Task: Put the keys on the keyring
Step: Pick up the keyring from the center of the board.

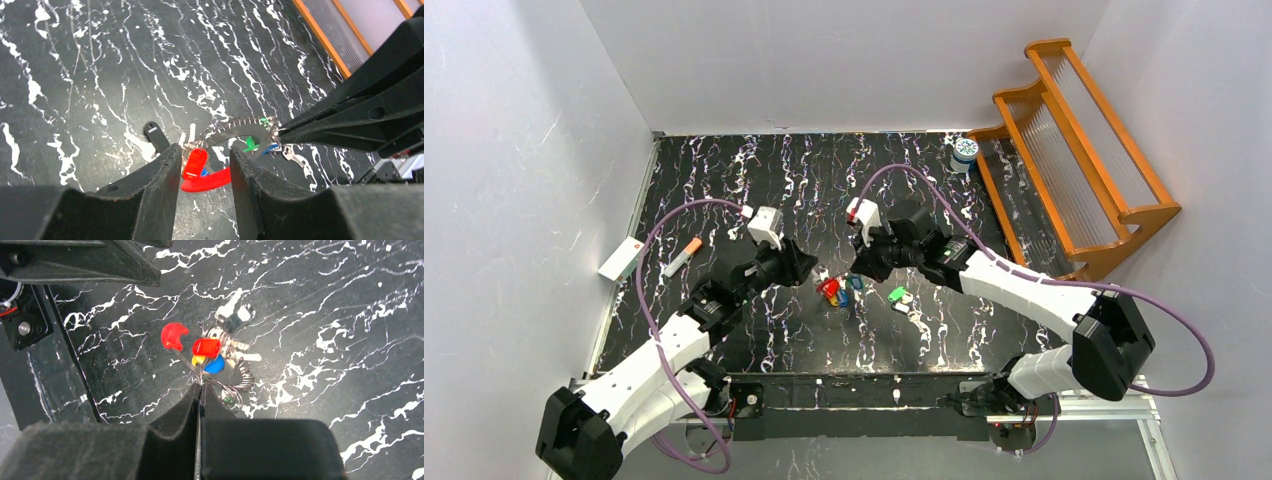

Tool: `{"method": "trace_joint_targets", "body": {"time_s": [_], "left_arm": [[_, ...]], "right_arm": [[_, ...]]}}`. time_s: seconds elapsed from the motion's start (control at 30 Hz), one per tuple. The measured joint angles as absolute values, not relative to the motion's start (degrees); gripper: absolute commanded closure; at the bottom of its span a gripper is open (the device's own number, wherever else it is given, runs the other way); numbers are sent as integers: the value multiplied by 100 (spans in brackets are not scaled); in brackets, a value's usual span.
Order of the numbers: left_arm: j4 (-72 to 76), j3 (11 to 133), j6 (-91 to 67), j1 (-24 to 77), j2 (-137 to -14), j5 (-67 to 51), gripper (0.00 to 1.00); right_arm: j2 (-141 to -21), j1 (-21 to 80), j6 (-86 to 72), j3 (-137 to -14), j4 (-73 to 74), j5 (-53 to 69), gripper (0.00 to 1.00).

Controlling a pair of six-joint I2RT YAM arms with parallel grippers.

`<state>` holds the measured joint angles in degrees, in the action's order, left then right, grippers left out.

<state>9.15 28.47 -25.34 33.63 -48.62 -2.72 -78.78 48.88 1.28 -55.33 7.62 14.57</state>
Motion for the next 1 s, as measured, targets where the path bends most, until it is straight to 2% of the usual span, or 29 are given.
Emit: {"method": "trace_joint_targets", "body": {"time_s": [0.47, 0.7, 1.0], "left_arm": [[1253, 3192, -1308, 3363, -5000, -2436, 51], [2010, 2919, -1085, 3363, -5092, -3601, 53], [2515, 2453, -342, 3367, -4480, -4248, 56]], "right_arm": [[-7078, 4888, 1264, -5074, 659, 2512, 99], [-6869, 4888, 1551, -4928, 545, 2810, 99], [-6847, 4888, 1839, -4788, 471, 3205, 99]]}}
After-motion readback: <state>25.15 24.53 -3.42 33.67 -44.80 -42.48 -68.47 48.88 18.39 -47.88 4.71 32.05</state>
